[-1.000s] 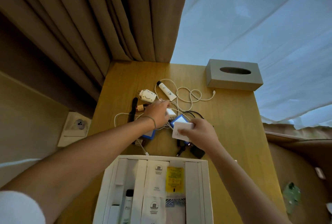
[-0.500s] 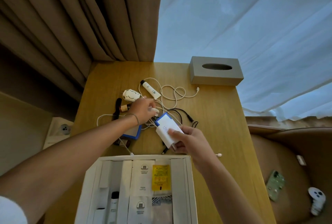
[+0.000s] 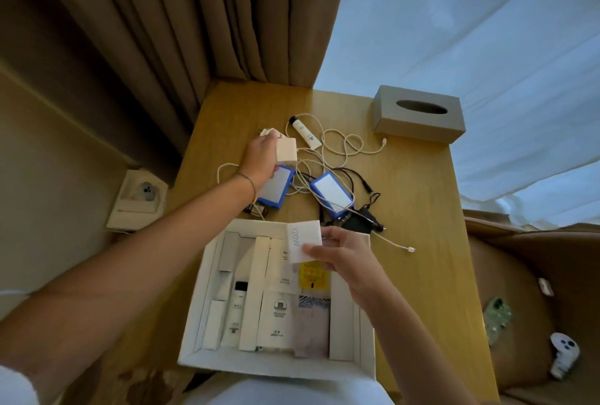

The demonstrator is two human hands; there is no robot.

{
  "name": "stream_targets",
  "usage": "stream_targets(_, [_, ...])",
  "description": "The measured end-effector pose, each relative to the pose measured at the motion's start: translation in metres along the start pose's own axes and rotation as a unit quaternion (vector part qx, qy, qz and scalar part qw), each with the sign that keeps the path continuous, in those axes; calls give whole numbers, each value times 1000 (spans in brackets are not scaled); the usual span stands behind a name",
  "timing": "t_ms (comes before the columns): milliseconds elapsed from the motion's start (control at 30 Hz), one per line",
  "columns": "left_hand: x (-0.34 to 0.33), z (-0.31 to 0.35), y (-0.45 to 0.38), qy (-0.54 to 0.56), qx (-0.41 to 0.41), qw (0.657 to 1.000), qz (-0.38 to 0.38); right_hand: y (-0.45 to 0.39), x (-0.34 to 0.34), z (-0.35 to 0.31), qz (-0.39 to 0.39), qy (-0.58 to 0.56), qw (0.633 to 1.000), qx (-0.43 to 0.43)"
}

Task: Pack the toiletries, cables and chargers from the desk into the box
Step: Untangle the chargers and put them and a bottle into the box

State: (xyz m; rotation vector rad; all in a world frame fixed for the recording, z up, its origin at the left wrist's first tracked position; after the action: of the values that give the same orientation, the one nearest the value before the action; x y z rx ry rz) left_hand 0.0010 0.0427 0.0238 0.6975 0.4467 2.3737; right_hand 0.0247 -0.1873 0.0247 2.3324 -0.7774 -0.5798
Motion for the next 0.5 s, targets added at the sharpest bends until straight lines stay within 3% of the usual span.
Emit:
stream_targets(267, [52,-37,66,-5,-9,1000,-15,-37,-27,65,129,59,990,-21])
stream_targets(400, [72,-55,95,47,-8,995,-90,-60,-30,80,175,103,979,10])
stream_targets(500, [81,-65,110,15,-16,990,-140,-69,-31,86,194,103,975,14])
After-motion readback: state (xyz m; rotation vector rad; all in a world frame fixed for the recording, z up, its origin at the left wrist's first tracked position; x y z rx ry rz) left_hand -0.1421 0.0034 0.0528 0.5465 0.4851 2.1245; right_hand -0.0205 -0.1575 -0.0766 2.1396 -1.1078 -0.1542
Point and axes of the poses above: each hand's wrist, its own y-axis away from the middle knuckle, its own x-axis out of the back of the hand, z = x × y, the point moved 1 cm from there along -y, towards the middle knuckle, and after that the axes turned 12 degrees about -y, right-handed, at the moved point
